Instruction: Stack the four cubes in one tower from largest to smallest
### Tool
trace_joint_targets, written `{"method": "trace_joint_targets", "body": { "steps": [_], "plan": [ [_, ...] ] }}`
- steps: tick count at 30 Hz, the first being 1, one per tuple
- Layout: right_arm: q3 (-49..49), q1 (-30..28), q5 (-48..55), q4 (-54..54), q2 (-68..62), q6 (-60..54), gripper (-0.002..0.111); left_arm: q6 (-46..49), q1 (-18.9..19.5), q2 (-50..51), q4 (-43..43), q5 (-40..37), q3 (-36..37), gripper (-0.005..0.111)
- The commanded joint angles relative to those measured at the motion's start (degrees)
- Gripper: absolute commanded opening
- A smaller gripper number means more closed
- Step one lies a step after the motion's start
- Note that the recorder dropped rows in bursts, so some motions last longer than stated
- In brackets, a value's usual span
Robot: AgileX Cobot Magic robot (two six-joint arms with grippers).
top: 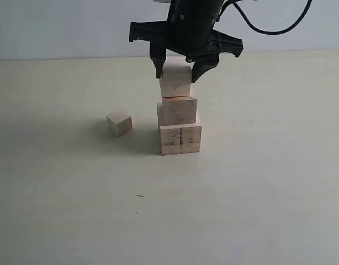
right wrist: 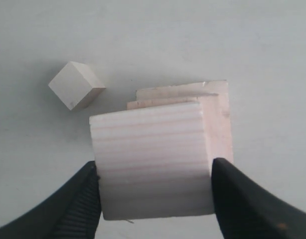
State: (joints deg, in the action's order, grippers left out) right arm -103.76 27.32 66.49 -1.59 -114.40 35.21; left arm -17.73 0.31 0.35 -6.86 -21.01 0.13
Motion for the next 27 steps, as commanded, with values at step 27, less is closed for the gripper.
{"method": "trace_joint_targets", "body": {
  "steps": [27],
  "plan": [
    [0.0,0.0,-0.2,1.1,0.6,-0.2,0.051,0.2,-0.3,-0.4,-0.1,0.5,-0.1,0.000]
  ]
}}
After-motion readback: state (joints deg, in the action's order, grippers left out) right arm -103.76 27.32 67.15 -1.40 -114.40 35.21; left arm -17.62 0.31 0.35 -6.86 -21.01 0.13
